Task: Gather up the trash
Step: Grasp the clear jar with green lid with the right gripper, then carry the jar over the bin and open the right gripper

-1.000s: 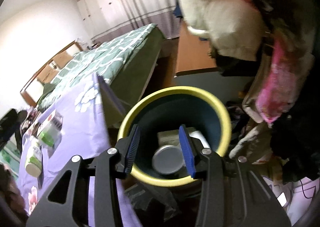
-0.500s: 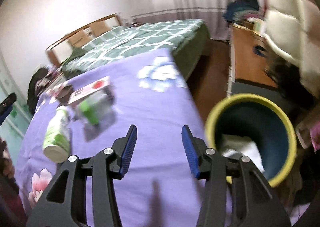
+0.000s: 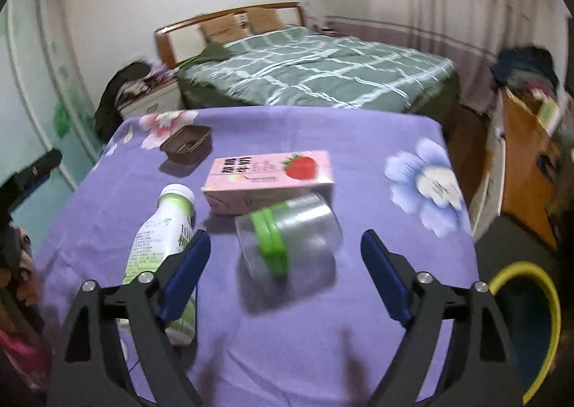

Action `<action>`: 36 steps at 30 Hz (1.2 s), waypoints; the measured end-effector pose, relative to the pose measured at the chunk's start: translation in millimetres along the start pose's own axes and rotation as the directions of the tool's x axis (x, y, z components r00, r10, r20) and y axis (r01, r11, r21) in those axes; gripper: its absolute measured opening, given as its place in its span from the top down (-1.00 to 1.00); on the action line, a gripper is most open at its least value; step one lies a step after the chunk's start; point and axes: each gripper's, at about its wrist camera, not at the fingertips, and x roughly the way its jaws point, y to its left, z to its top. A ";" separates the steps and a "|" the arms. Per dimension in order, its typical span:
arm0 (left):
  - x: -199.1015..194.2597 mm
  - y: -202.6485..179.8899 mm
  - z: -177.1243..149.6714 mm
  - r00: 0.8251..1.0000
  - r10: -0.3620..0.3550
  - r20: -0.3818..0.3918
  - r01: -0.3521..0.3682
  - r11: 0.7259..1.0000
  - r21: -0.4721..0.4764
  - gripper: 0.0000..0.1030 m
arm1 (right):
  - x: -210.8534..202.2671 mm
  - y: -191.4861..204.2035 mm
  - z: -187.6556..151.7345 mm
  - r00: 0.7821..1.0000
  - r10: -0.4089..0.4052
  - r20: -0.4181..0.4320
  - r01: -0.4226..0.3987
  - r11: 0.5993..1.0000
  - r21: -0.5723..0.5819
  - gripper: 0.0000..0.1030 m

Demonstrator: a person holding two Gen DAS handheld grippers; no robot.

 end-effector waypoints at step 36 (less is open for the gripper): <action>-3.1 -39.4 -14.3 1.000 -0.020 -0.020 0.022 0.990 0.142 -0.90 | -78.0 -126.7 -55.5 0.918 -0.393 0.054 0.337 0.843 0.419 -0.45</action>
